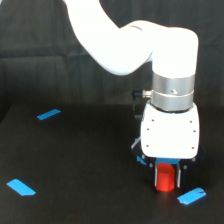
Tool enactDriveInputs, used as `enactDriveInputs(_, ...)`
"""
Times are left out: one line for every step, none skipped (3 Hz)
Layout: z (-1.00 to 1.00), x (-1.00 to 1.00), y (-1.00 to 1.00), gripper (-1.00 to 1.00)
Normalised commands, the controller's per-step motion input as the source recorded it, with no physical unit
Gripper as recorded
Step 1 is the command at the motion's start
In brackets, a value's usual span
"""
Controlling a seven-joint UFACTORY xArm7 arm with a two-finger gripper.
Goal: Pick up the red object from the table
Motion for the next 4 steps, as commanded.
enactDriveInputs(0.08, 0.22, -0.16, -0.98)
enactDriveInputs(0.62, -0.07, -0.05, -1.0)
enactDriveInputs(0.59, 0.1, -0.11, -0.97)
enactDriveInputs(0.61, -0.04, -0.13, -0.99)
